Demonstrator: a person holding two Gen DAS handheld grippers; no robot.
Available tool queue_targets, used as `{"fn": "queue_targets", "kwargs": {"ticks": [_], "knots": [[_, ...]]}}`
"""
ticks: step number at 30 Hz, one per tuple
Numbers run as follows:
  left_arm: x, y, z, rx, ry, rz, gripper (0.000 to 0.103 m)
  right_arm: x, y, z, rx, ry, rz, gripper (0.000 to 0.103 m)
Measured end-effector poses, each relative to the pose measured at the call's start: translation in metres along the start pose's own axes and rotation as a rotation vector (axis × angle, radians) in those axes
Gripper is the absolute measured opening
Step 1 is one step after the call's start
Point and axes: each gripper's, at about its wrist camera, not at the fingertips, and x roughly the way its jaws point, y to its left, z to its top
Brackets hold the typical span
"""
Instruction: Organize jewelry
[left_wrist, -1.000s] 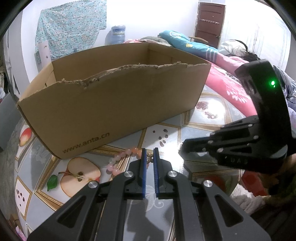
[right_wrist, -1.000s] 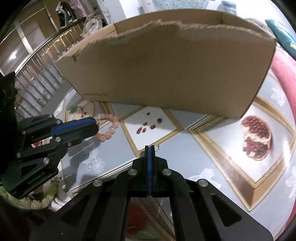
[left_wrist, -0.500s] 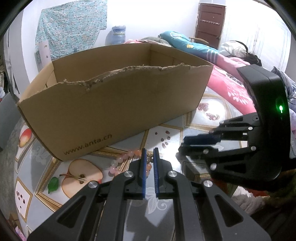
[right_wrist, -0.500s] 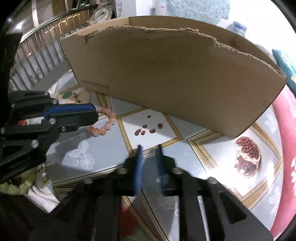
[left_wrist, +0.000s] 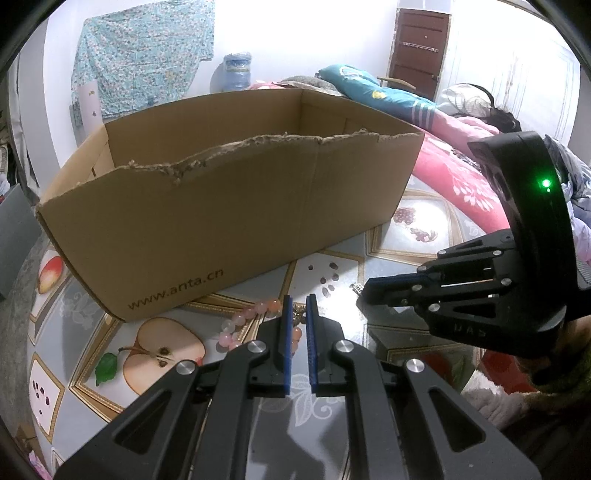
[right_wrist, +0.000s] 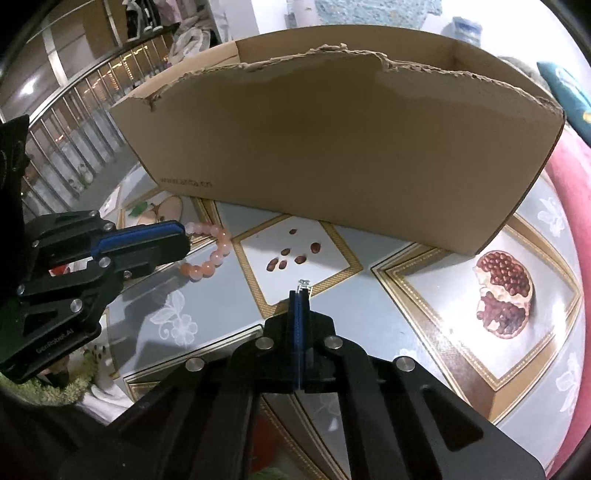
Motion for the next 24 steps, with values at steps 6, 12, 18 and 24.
{"fn": "queue_targets", "kwargs": {"ticks": [6, 12, 18, 24], "knots": [[-0.001, 0.000, -0.001, 0.001, -0.002, 0.002, 0.006, -0.006, 0.003, -0.005, 0.024, -0.004, 0.016, 0.000], [-0.002, -0.001, 0.000, 0.003, -0.005, 0.005, 0.006, -0.019, -0.004, -0.006, 0.046, -0.022, 0.018, 0.004], [-0.002, -0.004, 0.001, 0.006, -0.004, 0.001, 0.006, -0.023, -0.005, -0.010, 0.059, -0.026, 0.013, 0.016], [-0.004, -0.005, 0.001, 0.009, -0.008, 0.003, 0.006, -0.027, -0.005, -0.012, 0.079, -0.044, 0.012, 0.022]]}}
